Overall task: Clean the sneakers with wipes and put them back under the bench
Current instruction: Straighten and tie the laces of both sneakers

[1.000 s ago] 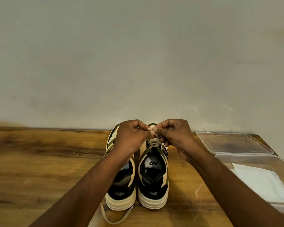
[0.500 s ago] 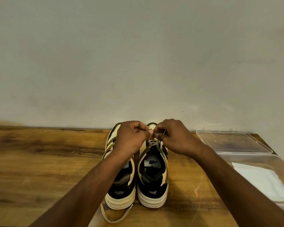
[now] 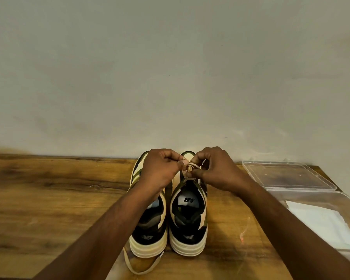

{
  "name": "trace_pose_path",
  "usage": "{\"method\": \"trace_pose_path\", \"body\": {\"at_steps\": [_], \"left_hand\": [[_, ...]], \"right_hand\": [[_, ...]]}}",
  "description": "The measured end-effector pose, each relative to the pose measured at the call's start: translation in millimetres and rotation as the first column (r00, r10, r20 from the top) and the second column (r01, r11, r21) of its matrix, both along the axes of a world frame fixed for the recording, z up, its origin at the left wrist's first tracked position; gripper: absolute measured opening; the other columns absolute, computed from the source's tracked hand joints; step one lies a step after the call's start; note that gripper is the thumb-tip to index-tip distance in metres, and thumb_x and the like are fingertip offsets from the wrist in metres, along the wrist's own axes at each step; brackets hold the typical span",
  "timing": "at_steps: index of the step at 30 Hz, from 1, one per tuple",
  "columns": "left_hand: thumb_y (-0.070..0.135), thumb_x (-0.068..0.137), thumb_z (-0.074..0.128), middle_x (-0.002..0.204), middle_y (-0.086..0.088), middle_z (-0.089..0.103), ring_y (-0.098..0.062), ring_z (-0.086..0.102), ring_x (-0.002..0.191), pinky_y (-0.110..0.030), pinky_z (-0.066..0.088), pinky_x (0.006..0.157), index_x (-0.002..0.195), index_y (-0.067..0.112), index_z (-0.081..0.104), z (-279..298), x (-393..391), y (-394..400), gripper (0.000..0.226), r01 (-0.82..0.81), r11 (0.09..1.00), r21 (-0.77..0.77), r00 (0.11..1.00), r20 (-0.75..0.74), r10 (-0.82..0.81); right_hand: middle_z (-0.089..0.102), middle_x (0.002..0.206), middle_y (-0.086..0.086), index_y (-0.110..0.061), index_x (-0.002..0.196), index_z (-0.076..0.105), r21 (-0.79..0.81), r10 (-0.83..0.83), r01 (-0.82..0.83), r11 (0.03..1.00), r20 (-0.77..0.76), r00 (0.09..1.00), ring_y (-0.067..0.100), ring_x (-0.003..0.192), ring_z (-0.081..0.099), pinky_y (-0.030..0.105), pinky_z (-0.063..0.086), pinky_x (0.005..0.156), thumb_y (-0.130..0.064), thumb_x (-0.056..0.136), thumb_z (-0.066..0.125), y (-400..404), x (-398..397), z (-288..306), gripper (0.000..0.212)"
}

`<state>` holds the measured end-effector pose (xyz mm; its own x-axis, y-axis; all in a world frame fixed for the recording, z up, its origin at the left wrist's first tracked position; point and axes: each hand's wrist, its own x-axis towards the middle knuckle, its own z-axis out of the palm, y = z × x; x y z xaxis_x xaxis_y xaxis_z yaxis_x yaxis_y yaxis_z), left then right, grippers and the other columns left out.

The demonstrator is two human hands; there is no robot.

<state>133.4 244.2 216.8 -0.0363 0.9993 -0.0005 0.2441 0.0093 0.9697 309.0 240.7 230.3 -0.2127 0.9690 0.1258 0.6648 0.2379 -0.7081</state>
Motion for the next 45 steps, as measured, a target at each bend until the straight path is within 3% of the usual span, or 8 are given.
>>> {"method": "trace_pose_path", "body": {"at_steps": [5, 12, 17, 23, 26, 29, 35, 45], "left_hand": [[0.011, 0.085, 0.085, 0.079, 0.001, 0.080, -0.017, 0.078, 0.083, -0.047, 0.062, 0.093, 0.081, 0.018, 0.081, 1, -2, 0, 0.009, -0.009, 1.000, -0.008, 1.000, -0.003, 0.009], [0.008, 0.082, 0.085, 0.082, -0.001, 0.079, -0.022, 0.076, 0.091, -0.039, 0.062, 0.086, 0.076, 0.020, 0.081, 6, -1, -3, 0.015, 0.002, 0.998, -0.066, 1.000, 0.028, 0.000], [0.001, 0.092, 0.073, 0.073, 0.000, 0.072, -0.002, 0.056, 0.056, -0.013, 0.039, 0.040, 0.079, 0.010, 0.077, 13, -4, -4, 0.016, -0.016, 0.978, -0.209, 0.989, 0.142, 0.047], [0.009, 0.088, 0.080, 0.066, 0.002, 0.071, -0.003, 0.053, 0.049, -0.019, 0.039, 0.046, 0.086, 0.006, 0.079, 14, -6, -1, 0.004, 0.010, 0.967, -0.255, 0.984, 0.173, 0.035], [0.008, 0.089, 0.079, 0.064, 0.006, 0.070, 0.002, 0.053, 0.047, -0.023, 0.039, 0.053, 0.081, 0.007, 0.077, 11, -4, -1, 0.008, -0.023, 0.969, -0.245, 0.985, 0.160, 0.064], [0.010, 0.088, 0.079, 0.065, 0.007, 0.070, -0.002, 0.055, 0.057, -0.023, 0.039, 0.059, 0.077, 0.010, 0.078, 9, 0, -1, 0.012, -0.060, 0.975, -0.215, 0.985, 0.146, 0.093], [0.011, 0.086, 0.083, 0.086, 0.001, 0.079, -0.010, 0.072, 0.086, -0.022, 0.046, 0.066, 0.074, 0.014, 0.079, 3, 1, 2, 0.013, -0.148, 0.981, -0.122, 0.988, 0.016, 0.151], [0.026, 0.079, 0.081, 0.071, 0.002, 0.074, -0.019, 0.070, 0.076, -0.035, 0.057, 0.075, 0.066, 0.018, 0.076, -9, -12, 10, 0.017, -0.202, 0.976, -0.076, 0.881, -0.450, 0.147]], "right_hand": [[0.060, 0.087, -0.015, -0.035, 0.085, 0.080, 0.280, -0.088, 0.040, 0.959, 0.158, 0.984, 0.006, 0.074, 0.057, 0.038, 0.056, 0.064, -0.049, 0.075, 0.088, 0, -2, -5, 0.019], [0.054, 0.114, -0.011, -0.031, 0.094, 0.076, 0.555, -0.003, -0.123, 0.823, 0.219, 0.976, 0.010, 0.086, 0.057, 0.034, 0.054, 0.062, -0.028, 0.076, 0.091, -13, 0, 0, 0.024], [0.061, 0.109, 0.000, -0.025, 0.099, 0.080, 0.656, -0.010, -0.220, 0.722, 0.328, 0.945, 0.016, 0.080, 0.057, 0.029, 0.049, 0.056, -0.021, 0.085, 0.084, -11, 1, -7, 0.015], [0.062, 0.098, 0.002, -0.018, 0.086, 0.078, 0.708, 0.001, -0.228, 0.668, 0.305, 0.952, 0.018, 0.072, 0.054, 0.033, 0.048, 0.051, -0.033, 0.096, 0.065, -9, 2, -13, 0.022], [0.059, 0.097, -0.005, -0.021, 0.084, 0.077, 0.651, 0.051, -0.224, 0.725, 0.274, 0.960, 0.012, 0.075, 0.056, 0.033, 0.050, 0.053, -0.026, 0.085, 0.082, -7, 4, -13, 0.007], [0.056, 0.090, -0.016, -0.027, 0.081, 0.078, 0.532, 0.135, -0.218, 0.818, 0.191, 0.972, 0.006, 0.072, 0.056, 0.035, 0.051, 0.056, -0.024, 0.075, 0.092, 0, 10, -4, 0.016], [0.063, 0.083, -0.011, -0.029, 0.075, 0.081, 0.276, 0.233, -0.261, 0.925, 0.131, 0.964, 0.014, 0.066, 0.061, 0.046, 0.054, 0.058, -0.028, 0.067, 0.097, 4, 27, 14, 0.018], [0.070, 0.086, -0.013, -0.030, 0.077, 0.083, -0.123, 0.272, -0.249, 0.961, 0.236, 0.933, 0.010, 0.072, 0.064, 0.045, 0.059, 0.074, -0.028, 0.068, 0.096, 9, 54, 21, 0.015]]}}
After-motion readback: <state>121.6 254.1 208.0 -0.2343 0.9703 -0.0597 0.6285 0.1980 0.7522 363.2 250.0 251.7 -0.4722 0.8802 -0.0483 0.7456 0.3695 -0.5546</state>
